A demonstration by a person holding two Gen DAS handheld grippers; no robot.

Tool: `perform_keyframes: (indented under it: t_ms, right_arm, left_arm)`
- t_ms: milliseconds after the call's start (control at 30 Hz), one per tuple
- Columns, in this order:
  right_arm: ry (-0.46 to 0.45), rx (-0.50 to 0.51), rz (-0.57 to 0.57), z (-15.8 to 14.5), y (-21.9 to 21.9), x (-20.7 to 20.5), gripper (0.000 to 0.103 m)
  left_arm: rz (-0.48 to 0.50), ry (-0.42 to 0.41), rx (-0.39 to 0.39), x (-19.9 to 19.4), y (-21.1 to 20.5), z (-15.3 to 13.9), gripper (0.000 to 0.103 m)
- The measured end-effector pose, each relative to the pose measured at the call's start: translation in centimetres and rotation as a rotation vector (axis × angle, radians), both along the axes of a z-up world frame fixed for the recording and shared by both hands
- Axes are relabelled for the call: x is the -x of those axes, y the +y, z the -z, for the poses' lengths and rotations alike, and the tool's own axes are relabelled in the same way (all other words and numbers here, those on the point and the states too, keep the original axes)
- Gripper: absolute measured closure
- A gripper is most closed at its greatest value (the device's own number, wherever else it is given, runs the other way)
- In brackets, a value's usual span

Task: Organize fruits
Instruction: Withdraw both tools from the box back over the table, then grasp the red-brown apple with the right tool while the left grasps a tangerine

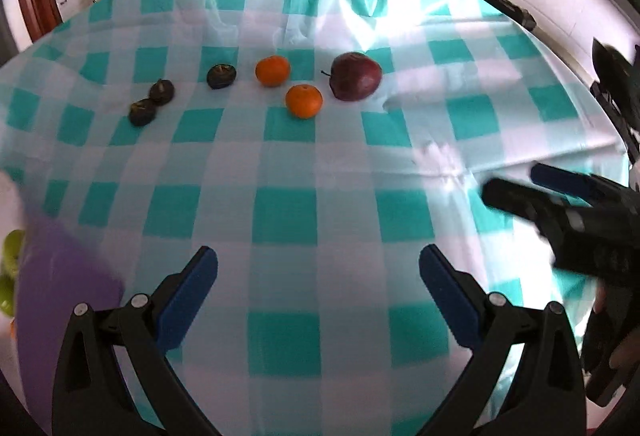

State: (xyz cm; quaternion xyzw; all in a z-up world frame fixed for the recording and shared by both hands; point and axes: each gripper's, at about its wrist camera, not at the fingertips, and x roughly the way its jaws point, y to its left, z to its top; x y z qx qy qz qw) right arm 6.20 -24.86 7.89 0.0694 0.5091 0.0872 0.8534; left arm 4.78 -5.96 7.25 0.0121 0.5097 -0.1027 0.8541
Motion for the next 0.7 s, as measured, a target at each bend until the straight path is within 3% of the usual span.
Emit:
perform_keyframes:
  t_ms: [200, 433, 667, 700]
  right_arm:
    - [0.043, -0.043, 0.126, 2.3, 1.9, -9.2, 0.015]
    - [0.100, -0.031, 0.145, 5.8, 4.8, -16.7, 0.017]
    - [0.177, 0.024, 0.155, 8.8, 5.9, -19.7, 0.036]
    - [0.171, 0.026, 0.152, 8.9, 5.9, -19.7, 0.045]
  left_arm:
    - [-0.019, 0.015, 0.037, -5.1, 2.0, 2.7, 0.002]
    - [-0.062, 0.039, 0.050, -9.5, 3.6, 5.4, 0.002]
    - [-0.006, 0.015, 0.043, -12.9, 2.3, 6.1, 0.002]
    - [0.000, 0.015, 0.043, -13.5, 1.9, 6.4, 0.002]
